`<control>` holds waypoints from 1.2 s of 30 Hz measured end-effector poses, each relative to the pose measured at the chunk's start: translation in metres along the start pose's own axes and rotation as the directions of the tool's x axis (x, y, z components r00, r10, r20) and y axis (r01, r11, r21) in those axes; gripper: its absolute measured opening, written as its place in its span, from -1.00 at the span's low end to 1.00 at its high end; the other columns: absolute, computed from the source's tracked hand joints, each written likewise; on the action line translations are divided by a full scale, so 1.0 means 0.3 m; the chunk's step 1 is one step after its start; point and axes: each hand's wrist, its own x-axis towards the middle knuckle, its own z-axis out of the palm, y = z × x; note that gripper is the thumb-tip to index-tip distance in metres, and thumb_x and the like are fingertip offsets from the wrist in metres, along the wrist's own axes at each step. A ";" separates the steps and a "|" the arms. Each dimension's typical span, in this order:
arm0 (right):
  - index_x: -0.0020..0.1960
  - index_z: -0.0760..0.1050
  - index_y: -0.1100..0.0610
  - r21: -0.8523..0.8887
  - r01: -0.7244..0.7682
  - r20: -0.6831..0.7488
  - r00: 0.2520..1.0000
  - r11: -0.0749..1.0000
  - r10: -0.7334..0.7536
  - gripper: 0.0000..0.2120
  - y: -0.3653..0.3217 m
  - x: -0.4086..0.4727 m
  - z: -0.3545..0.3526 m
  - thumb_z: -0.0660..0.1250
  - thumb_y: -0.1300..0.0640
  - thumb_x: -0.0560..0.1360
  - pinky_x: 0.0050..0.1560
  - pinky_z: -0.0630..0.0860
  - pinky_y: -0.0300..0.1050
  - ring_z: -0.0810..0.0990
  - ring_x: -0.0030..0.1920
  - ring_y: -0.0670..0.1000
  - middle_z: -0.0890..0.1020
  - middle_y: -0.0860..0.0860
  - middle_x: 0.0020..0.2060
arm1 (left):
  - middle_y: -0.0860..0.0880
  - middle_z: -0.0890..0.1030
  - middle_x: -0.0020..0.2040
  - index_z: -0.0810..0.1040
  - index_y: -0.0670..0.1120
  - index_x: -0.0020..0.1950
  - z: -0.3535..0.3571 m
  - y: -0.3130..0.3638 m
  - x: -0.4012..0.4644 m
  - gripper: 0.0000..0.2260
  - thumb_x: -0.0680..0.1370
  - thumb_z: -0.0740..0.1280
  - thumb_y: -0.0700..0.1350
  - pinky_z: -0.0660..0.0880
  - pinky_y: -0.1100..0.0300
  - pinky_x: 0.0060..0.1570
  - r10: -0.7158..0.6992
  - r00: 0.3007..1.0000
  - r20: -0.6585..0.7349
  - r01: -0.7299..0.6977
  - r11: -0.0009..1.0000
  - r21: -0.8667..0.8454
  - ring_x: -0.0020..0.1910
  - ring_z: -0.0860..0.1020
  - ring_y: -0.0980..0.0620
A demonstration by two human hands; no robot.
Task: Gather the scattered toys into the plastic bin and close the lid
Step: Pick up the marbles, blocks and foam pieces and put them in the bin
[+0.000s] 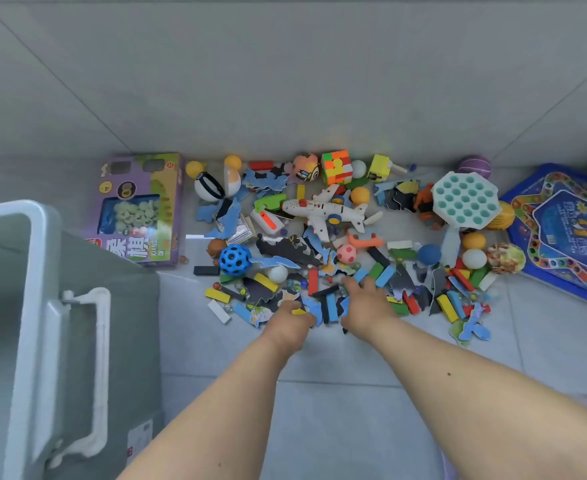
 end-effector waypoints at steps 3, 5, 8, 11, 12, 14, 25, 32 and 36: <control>0.53 -0.14 -0.08 0.001 0.007 0.034 0.999 1.000 -0.007 -0.07 0.001 0.008 0.014 0.42 0.16 0.42 0.33 0.37 0.03 0.18 0.43 0.21 0.06 0.12 0.46 | -0.12 0.44 0.26 0.24 0.06 0.48 -0.005 0.001 0.019 -0.47 0.53 0.28 -0.09 0.50 0.04 0.18 -0.011 1.000 -0.025 0.012 0.999 0.040 0.11 0.50 -0.10; 0.54 -0.16 -0.03 0.026 0.020 0.042 0.999 0.999 -0.021 -0.02 -0.006 0.008 0.035 0.46 0.19 0.40 0.32 0.36 0.00 0.27 0.39 0.22 0.12 0.15 0.44 | -0.13 0.38 0.34 0.19 0.09 0.51 -0.002 0.001 0.026 -0.44 0.53 0.28 -0.07 0.47 0.01 0.24 -0.037 0.999 -0.015 0.038 0.999 0.036 0.19 0.47 -0.12; 0.53 -0.09 -0.04 0.072 0.068 -0.004 0.998 0.995 -0.068 -0.07 -0.015 0.000 0.085 0.40 0.34 0.38 0.20 0.42 -0.05 0.40 0.24 0.19 0.18 0.14 0.38 | -0.15 0.32 0.40 0.14 0.09 0.53 0.015 -0.004 0.023 -0.40 0.54 0.28 -0.10 0.43 -0.01 0.28 -0.053 0.999 -0.003 0.053 0.998 0.034 0.30 0.42 -0.17; 0.50 0.05 0.00 0.272 0.093 0.009 0.995 0.958 -0.099 -0.12 -0.025 0.000 0.119 0.42 0.36 0.34 0.25 0.40 -0.09 0.41 0.25 0.16 0.17 0.12 0.37 | -0.17 0.36 0.37 0.18 0.05 0.53 0.034 -0.018 0.030 -0.44 0.55 0.24 -0.20 0.42 0.00 0.29 -0.035 0.999 0.025 0.035 0.999 -0.005 0.28 0.45 -0.17; 0.48 0.11 0.01 0.325 0.106 0.012 0.993 0.940 -0.116 -0.14 -0.032 -0.001 0.124 0.44 0.35 0.32 0.29 0.36 -0.14 0.40 0.28 0.14 0.17 0.11 0.36 | -0.16 0.42 0.30 0.20 0.04 0.51 0.044 -0.018 0.023 -0.46 0.55 0.21 -0.23 0.42 0.01 0.26 -0.037 0.998 0.048 0.039 0.999 -0.025 0.18 0.49 -0.15; 0.44 0.21 0.03 0.401 0.108 0.012 0.992 0.910 -0.123 -0.22 -0.044 -0.001 0.130 0.45 0.35 0.32 0.32 0.32 -0.21 0.40 0.28 0.10 0.19 0.11 0.34 | -0.15 0.49 0.19 0.21 0.04 0.49 0.063 -0.015 0.010 -0.48 0.55 0.18 -0.26 0.49 0.08 0.09 -0.060 0.994 0.086 0.066 0.995 -0.069 -0.04 0.44 -0.03; -0.10 0.46 0.09 0.602 -0.020 0.183 0.977 0.798 -0.113 -0.77 -0.052 -0.012 0.111 0.35 0.39 0.39 -0.15 0.54 -0.16 0.50 -0.16 -0.01 0.54 0.04 -0.11 | -0.09 0.48 0.03 0.35 0.03 0.40 0.063 -0.020 -0.012 -0.53 0.53 0.17 -0.30 0.51 0.05 0.08 -0.149 0.978 0.148 0.194 0.908 -0.371 -0.01 0.52 -0.13; -0.13 0.45 0.00 0.678 0.041 0.159 0.967 0.734 -0.200 -0.75 -0.119 -0.065 0.096 0.39 0.32 0.38 -0.20 0.56 -0.12 0.53 -0.20 -0.01 0.53 0.04 -0.20 | -0.13 0.61 -0.11 0.48 -0.12 0.14 0.042 -0.005 -0.025 -0.84 0.62 0.17 -0.15 0.52 0.13 -0.26 -0.104 0.989 0.102 0.145 0.779 -0.610 -0.24 0.56 -0.06; -0.02 0.48 0.20 0.877 -0.021 0.134 0.970 0.481 -0.204 -0.77 -0.159 -0.094 0.047 0.26 0.45 0.41 -0.30 0.61 -0.17 0.59 -0.25 0.03 0.57 0.11 -0.19 | -0.15 0.59 -0.16 0.46 -0.11 0.08 0.003 0.001 -0.017 -0.89 0.64 0.19 -0.10 0.48 0.18 -0.38 -0.142 0.987 0.077 0.155 0.692 -0.705 -0.34 0.51 -0.06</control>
